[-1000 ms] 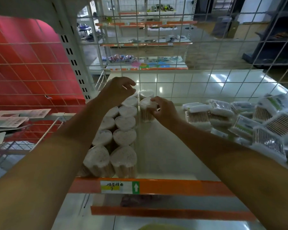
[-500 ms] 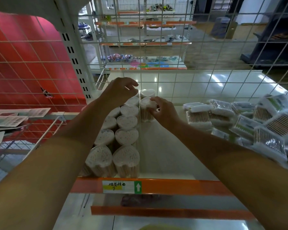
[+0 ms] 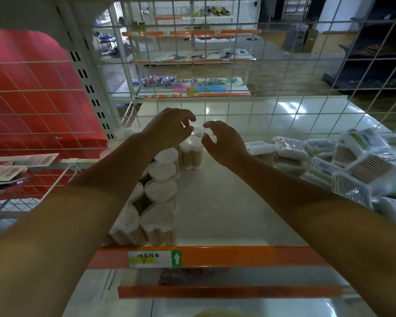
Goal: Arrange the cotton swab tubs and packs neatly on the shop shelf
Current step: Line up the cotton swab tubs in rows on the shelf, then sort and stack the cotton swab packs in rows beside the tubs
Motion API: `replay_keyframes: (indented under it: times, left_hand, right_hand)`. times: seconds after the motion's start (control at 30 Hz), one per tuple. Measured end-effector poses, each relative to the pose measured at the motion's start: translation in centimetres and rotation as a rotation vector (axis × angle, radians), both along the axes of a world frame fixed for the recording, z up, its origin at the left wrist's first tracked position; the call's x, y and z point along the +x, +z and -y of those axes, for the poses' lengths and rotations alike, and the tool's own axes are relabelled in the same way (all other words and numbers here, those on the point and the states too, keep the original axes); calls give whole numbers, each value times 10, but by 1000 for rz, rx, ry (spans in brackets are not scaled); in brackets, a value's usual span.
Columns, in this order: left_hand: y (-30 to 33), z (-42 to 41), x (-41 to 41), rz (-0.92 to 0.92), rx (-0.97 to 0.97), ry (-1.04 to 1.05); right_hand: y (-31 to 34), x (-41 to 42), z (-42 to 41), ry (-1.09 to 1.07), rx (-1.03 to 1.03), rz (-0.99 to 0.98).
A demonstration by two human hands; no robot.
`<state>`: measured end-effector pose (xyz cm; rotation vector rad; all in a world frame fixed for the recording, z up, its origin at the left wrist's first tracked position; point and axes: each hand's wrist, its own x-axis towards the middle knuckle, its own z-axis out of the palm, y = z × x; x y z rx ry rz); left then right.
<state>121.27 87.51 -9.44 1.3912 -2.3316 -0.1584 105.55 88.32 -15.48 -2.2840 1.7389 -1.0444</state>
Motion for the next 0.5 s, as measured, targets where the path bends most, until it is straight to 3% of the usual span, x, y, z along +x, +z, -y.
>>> replay_keyframes:
  times: [0.5]
  left_hand:
    - [-12,-6,-100,67,31,-137]
  right_hand:
    - [-1,-118,-16,-154,67,-35]
